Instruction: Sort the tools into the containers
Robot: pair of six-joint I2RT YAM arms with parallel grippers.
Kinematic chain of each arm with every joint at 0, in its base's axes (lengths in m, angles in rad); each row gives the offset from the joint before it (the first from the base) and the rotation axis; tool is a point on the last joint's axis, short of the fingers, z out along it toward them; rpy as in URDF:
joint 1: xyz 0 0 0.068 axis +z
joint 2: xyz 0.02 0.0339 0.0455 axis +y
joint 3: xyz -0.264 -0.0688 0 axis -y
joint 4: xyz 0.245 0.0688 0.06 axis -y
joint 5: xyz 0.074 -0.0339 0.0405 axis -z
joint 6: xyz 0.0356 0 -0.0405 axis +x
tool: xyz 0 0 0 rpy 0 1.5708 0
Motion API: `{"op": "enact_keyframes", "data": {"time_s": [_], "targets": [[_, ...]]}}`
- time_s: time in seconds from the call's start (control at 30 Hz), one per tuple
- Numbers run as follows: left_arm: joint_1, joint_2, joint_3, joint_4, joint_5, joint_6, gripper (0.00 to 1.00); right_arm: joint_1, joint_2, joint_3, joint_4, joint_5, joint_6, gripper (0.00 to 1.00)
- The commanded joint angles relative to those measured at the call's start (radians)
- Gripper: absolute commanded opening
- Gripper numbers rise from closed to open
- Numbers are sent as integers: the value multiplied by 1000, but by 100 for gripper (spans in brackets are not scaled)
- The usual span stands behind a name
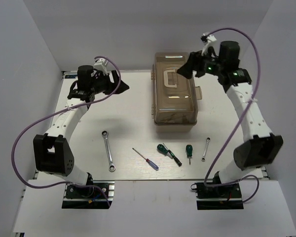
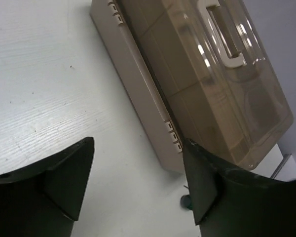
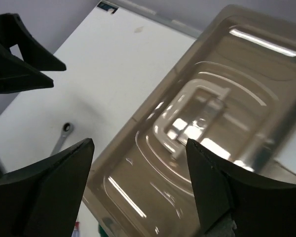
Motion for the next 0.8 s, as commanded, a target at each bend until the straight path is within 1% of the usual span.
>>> {"op": "enact_keyframes", "data": {"time_s": [0.0, 0.03, 0.1, 0.13, 0.17, 0.27, 0.3, 0.33, 0.37, 0.4, 0.47, 0.57, 0.67, 0.77], "targets": [[-3, 11, 54, 64, 90, -26, 86, 67, 103, 55, 58, -49, 245, 82], [-3, 23, 54, 76, 110, -40, 88, 79, 120, 75, 59, -23, 258, 82], [-12, 35, 63, 95, 132, -63, 88, 116, 172, 100, 62, 5, 300, 82], [-12, 35, 63, 118, 151, -72, 88, 125, 187, 118, 56, 61, 310, 82], [-12, 51, 63, 130, 162, -82, 88, 144, 225, 130, 50, 83, 319, 82], [-21, 71, 63, 156, 185, -95, 88, 164, 258, 166, 50, 163, 342, 78], [-21, 71, 63, 168, 185, -106, 86, 164, 267, 176, 47, 198, 344, 78], [-21, 80, 63, 181, 185, -106, 86, 168, 275, 181, 20, 249, 344, 76], [-21, 80, 63, 181, 196, -106, 84, 199, 276, 184, 12, 289, 344, 76], [-21, 89, 63, 196, 196, -118, 81, 184, 281, 181, 6, 306, 347, 75], [-30, 89, 63, 208, 205, -128, 80, 188, 287, 170, -25, 364, 356, 75], [-30, 115, 100, 219, 216, -137, 77, 200, 284, 135, -45, 399, 367, 73], [-39, 124, 121, 279, 227, -160, 76, 207, 284, 109, -56, 395, 388, 73], [-39, 134, 156, 300, 236, -174, 76, 208, 296, 88, -59, 396, 406, 72]]}}
